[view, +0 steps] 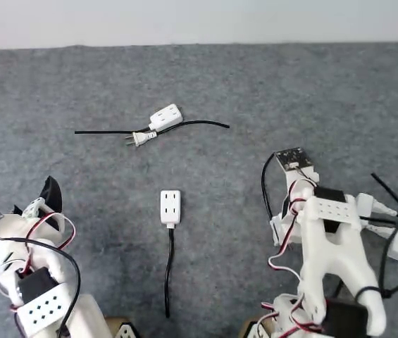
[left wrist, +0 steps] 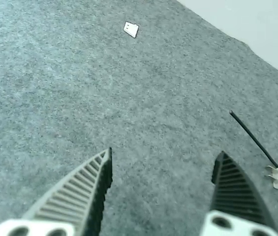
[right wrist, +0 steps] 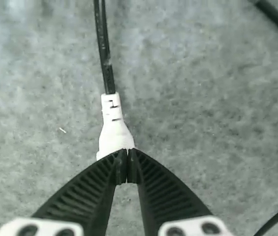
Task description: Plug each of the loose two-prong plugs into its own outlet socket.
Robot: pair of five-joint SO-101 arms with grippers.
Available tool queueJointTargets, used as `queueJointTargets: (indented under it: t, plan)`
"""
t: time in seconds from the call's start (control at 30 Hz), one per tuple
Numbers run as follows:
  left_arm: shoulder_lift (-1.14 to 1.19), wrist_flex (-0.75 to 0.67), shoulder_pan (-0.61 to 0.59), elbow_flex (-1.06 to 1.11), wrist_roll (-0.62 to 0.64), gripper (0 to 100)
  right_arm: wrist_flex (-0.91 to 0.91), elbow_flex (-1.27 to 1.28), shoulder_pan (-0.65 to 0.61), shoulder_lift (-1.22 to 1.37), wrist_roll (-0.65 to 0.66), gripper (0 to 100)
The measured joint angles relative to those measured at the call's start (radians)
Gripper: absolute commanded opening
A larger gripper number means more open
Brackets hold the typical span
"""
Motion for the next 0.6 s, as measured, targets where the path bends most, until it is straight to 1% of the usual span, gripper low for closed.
queueJointTargets:
  t: [0.1,0.23,0.37,0.47,0.6]
  plan:
    - [0.0,0.0,0.0,0.0,0.0,31,0.0,0.0,0.002,-0.003,0.003,0.9]
    - [0.0,0.0,0.0,0.0,0.0,31,-0.002,0.014,0.002,-0.077,-0.006,2.0]
    - [0.0,0.0,0.0,0.0,0.0,31,-0.011,0.023,-0.092,-0.195,-0.044,9.2]
    - [0.0,0.0,0.002,0.0,0.0,31,-0.012,0.037,-0.164,-0.212,-0.049,10.0]
    - [0.0,0.0,0.0,0.0,0.0,31,-0.034,0.037,-0.176,-0.189,-0.046,10.0]
